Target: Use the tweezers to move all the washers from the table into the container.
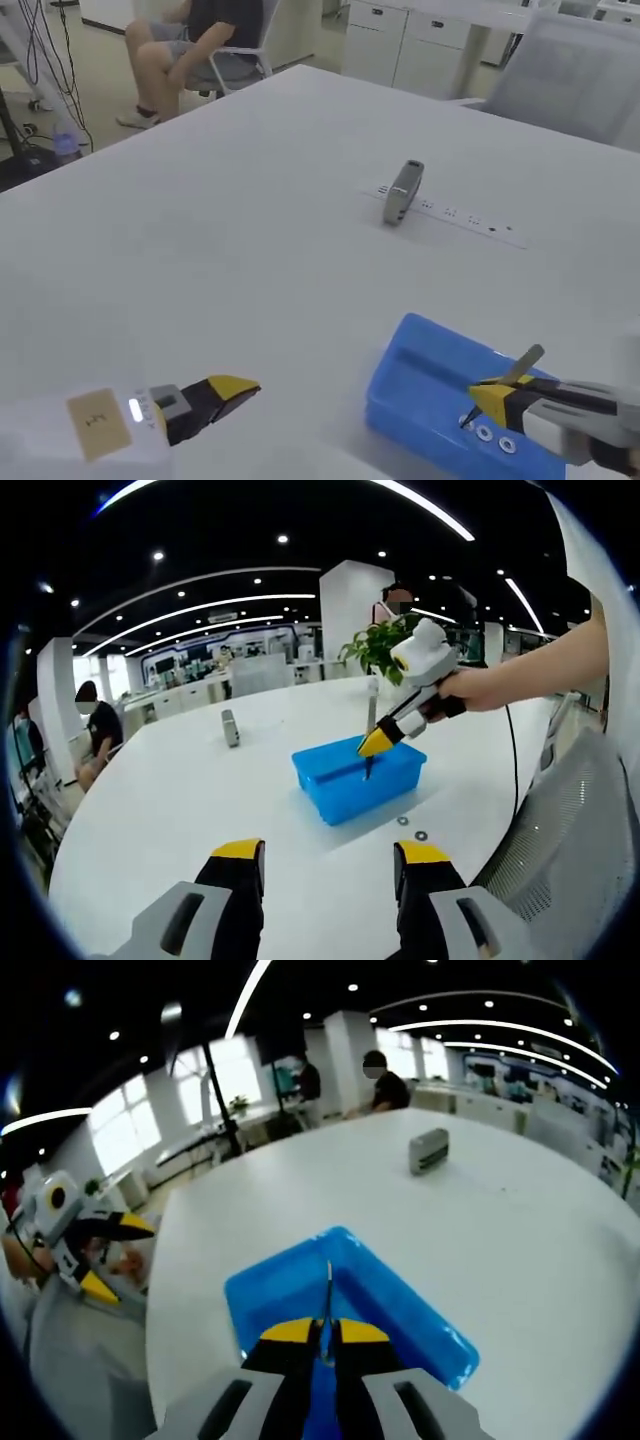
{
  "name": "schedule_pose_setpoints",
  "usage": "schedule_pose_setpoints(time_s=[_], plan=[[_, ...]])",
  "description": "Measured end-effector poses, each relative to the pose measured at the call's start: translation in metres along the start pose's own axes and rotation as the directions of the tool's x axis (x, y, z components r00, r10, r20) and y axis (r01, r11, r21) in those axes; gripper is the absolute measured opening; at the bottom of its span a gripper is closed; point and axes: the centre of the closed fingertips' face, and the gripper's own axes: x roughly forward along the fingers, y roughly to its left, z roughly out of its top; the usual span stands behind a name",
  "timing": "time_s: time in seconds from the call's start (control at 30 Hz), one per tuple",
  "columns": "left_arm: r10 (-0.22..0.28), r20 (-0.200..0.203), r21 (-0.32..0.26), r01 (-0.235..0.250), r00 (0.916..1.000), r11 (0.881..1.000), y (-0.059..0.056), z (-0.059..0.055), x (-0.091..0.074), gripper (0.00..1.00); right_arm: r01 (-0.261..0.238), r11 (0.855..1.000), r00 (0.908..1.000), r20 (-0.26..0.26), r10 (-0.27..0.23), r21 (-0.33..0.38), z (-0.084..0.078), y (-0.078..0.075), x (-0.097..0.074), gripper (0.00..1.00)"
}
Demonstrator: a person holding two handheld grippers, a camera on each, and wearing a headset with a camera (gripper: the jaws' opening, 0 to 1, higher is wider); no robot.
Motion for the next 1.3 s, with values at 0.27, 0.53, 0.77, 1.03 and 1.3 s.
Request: schedule_pose_setpoints(time_s=[0.27, 0.53, 0.77, 1.03, 1.3], plan=[[0.001, -0.003, 0.003, -0.001, 1.0, 1.0, 0.0, 0.0, 0.0, 0.5, 0.021, 1.0, 0.9997, -0.012, -0.021, -0.019, -0.002, -0.005, 0.004, 0.04], [0.001, -0.006, 0.007, -0.001, 1.0, 1.0, 0.0, -0.001, 0.0, 0.5, 0.026, 0.999, 0.9996, -0.014, -0.026, -0.034, -0.003, -0.005, 0.003, 0.04], [-0.001, -0.008, 0.006, 0.001, 1.0, 1.0, -0.001, -0.001, 0.0, 0.5, 0.021, 0.999, 0.9996, 0.018, -0.021, -0.043, 0.005, 0.001, -0.007, 0.04], [-0.004, -0.006, 0.005, 0.004, 1.0, 1.0, -0.001, -0.001, 0.0, 0.5, 0.004, 0.997, 0.9985, 0.054, 0.0, -0.074, 0.016, 0.021, -0.029, 0.04], [-0.011, -0.006, 0.006, 0.011, 0.9999, 1.0, -0.002, -0.001, 0.001, 0.5, -0.056, 0.994, 0.9959, 0.065, 0.062, -0.099, 0.017, 0.053, -0.046, 0.04]])
